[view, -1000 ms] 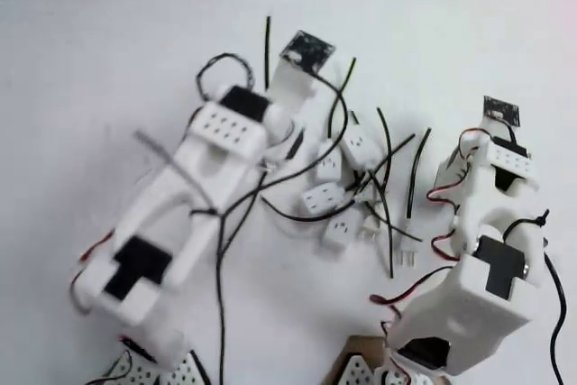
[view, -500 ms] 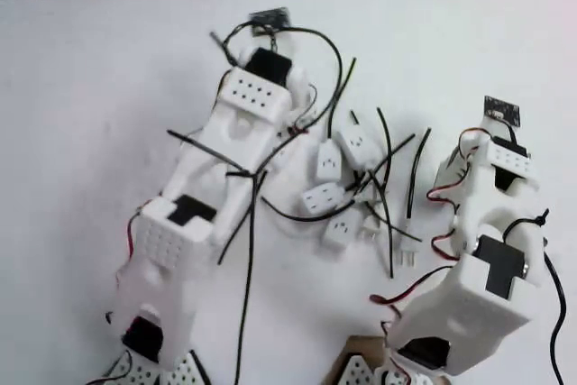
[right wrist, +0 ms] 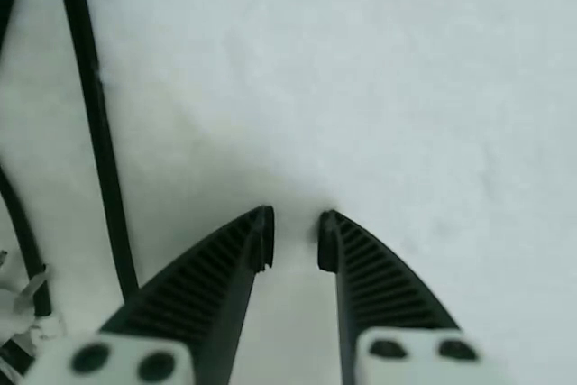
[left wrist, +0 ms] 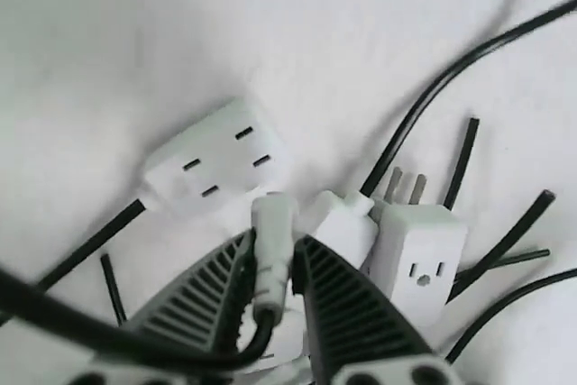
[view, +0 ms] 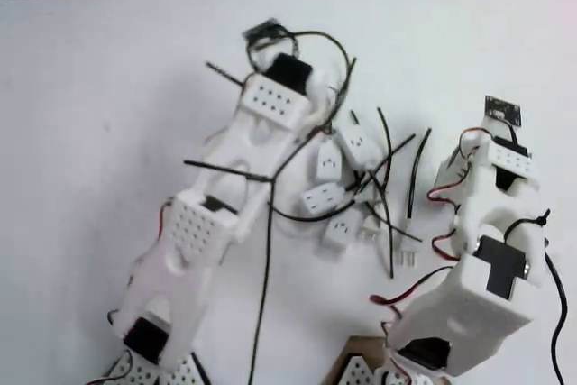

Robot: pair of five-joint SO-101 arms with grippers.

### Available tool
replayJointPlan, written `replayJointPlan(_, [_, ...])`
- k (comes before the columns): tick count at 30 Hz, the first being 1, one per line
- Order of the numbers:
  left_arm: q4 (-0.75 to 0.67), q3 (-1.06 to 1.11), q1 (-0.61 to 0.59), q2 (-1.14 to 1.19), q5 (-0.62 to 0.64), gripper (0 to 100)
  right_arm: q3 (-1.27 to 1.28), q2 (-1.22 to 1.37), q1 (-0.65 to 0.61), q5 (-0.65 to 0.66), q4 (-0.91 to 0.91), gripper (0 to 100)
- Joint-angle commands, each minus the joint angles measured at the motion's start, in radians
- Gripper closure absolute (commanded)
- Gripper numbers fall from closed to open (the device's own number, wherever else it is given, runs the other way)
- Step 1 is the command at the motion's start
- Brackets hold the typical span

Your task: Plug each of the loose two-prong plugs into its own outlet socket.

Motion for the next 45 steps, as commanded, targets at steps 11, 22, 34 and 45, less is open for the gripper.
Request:
replayJointPlan(11, [0.021, -0.054, -0.071, 0.001, 0.245, 98, -0.021, 0.015, -0.008, -0.006, 0.002, 89.7])
replayJointPlan(22, [0.005, -0.058, -0.073, 0.045, 0.333, 98, -0.021, 0.015, -0.008, -0.005, 0.002, 89.7])
replayJointPlan(34, [-0.058, -0.058, -0.073, 0.051, 0.334, 98, -0.021, 0.015, -0.008, -0.005, 0.002, 89.7])
replayJointPlan(45, [-0.064, -0.058, -0.104, 0.053, 0.334, 98, -0.021, 0.016, -0.008, -0.005, 0.002, 89.7])
